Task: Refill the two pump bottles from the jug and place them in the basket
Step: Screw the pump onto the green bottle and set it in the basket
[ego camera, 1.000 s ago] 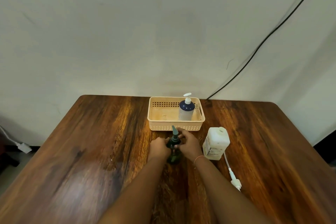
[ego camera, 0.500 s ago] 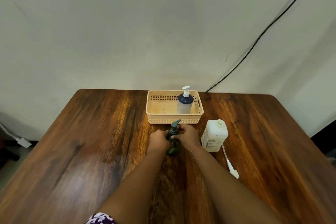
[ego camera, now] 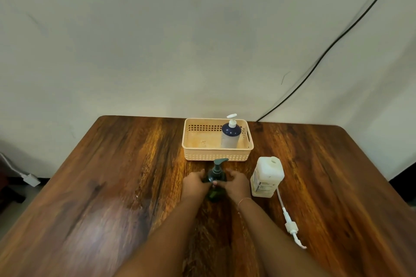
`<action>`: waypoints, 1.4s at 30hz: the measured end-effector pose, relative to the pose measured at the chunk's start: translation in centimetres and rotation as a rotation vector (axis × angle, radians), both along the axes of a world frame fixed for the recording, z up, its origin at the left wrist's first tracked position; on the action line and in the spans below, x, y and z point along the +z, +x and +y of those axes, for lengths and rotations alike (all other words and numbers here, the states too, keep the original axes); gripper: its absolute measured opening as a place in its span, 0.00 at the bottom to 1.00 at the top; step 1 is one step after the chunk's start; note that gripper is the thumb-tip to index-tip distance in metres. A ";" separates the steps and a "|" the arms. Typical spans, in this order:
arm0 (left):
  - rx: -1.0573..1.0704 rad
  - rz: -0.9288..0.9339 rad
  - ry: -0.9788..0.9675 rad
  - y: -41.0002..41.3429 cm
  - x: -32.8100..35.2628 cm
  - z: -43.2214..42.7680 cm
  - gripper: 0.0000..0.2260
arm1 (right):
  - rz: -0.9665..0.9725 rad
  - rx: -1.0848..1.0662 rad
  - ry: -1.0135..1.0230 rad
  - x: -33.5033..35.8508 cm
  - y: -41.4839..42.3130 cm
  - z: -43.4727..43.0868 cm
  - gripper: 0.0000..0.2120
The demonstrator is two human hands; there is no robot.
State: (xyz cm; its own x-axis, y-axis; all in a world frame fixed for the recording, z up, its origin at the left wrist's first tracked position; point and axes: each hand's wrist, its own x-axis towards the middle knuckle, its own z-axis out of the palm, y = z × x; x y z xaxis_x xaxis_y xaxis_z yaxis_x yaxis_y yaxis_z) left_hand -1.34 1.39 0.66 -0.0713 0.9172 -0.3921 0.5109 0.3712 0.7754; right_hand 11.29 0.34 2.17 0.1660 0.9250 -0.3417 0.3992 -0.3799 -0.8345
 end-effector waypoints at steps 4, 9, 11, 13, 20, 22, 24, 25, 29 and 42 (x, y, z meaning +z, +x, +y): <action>0.093 -0.043 -0.062 0.2 0.4 -0.2 0.07 | -0.079 0.021 -0.069 -0.2 -0.5 0.4 0.16; 0.140 -0.079 -0.070 -0.4 3.3 2.5 0.03 | -0.113 0.047 -0.013 2.1 -1.1 3.1 0.15; 0.149 -0.087 -0.010 -1.2 4.7 4.3 0.03 | -0.145 0.068 0.037 3.8 -1.4 4.6 0.16; 0.153 -0.142 0.046 -2.1 6.5 6.1 0.05 | -0.162 0.083 0.076 5.6 -1.6 6.5 0.16; 0.097 -0.283 0.108 -3.1 11.2 11.2 0.12 | -0.127 0.040 0.177 9.7 -2.6 12.2 0.16; 0.070 -0.259 0.096 -3.1 10.4 12.1 0.12 | -0.120 0.033 0.143 8.9 -2.9 13.5 0.14; 0.072 -0.254 0.058 -3.0 9.2 13.0 0.13 | -0.120 0.027 0.098 7.4 -3.3 14.8 0.12; 0.080 -0.260 0.036 -2.9 8.4 13.3 0.15 | -0.134 0.028 0.072 6.5 -3.4 15.3 0.11; 0.104 -0.291 -0.033 -2.7 5.4 14.8 0.16 | -0.141 0.021 0.020 3.5 -3.7 16.4 0.11; 0.093 -0.356 -0.082 -3.0 1.6 17.9 0.21 | -0.161 -0.015 -0.019 -0.3 -4.4 19.2 0.11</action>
State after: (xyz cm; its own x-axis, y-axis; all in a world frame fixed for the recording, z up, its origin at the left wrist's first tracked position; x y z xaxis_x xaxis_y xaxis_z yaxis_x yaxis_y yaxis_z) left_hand -4.37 19.30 2.23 0.0009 0.8777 -0.4791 0.1758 0.4715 0.8641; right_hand 6.84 19.59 1.89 0.2336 0.9158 -0.3268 0.5210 -0.4016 -0.7532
